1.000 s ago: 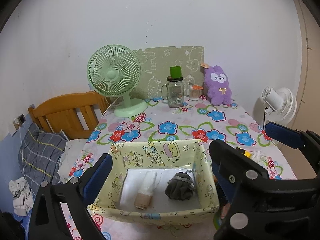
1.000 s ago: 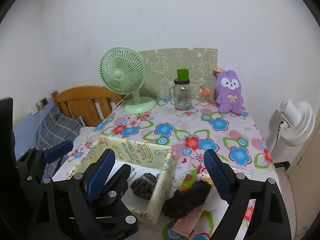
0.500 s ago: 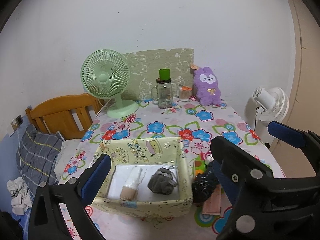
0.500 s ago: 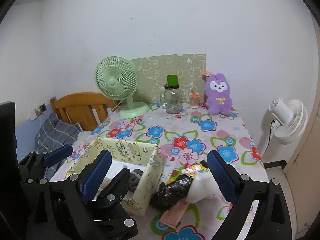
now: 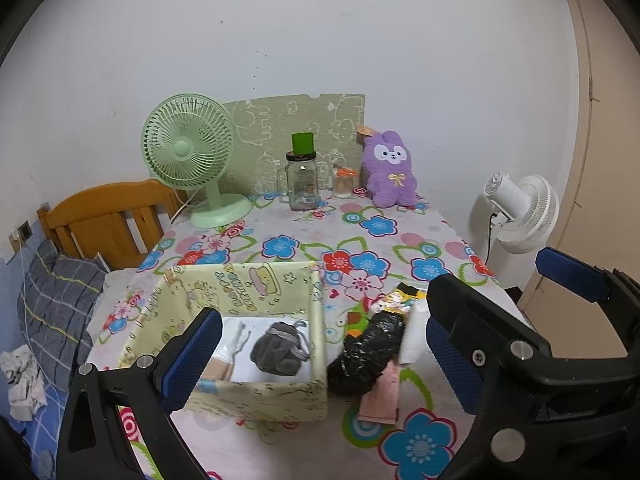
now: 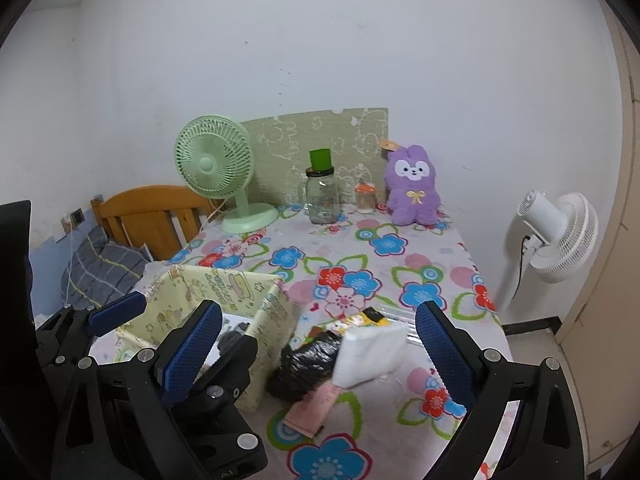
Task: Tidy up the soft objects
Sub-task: 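Move both grippers back toward the black bag and white cloth pack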
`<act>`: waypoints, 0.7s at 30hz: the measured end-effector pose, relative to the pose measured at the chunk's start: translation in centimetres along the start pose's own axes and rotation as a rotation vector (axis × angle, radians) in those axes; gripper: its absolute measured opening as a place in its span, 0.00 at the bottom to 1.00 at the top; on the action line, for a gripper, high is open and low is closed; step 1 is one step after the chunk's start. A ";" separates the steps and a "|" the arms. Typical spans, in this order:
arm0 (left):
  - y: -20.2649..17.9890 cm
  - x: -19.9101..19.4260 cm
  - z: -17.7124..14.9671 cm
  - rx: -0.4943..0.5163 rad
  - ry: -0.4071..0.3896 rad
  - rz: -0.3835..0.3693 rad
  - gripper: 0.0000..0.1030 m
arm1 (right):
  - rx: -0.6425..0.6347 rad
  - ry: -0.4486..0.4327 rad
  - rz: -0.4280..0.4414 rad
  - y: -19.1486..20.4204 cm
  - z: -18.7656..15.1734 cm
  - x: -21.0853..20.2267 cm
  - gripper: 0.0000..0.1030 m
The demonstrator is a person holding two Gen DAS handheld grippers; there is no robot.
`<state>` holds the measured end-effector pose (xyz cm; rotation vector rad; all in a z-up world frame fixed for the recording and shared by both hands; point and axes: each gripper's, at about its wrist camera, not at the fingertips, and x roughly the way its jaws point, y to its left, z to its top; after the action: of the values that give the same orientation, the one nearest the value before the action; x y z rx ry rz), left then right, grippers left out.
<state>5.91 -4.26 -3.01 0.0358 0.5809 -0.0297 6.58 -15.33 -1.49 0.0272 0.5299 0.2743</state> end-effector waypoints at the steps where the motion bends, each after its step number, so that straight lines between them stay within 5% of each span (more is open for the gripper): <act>1: -0.2 0.0 -0.1 0.000 0.001 -0.003 1.00 | 0.003 0.001 -0.001 -0.2 -0.2 -0.1 0.96; 21: -4.7 2.3 -1.5 -0.008 0.059 -0.057 0.99 | 0.046 0.028 -0.032 -4.7 -2.3 0.3 0.96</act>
<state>6.86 -8.94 -5.61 0.0126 0.6412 -0.0817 6.85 -19.92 -4.09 0.0594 0.5644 0.2313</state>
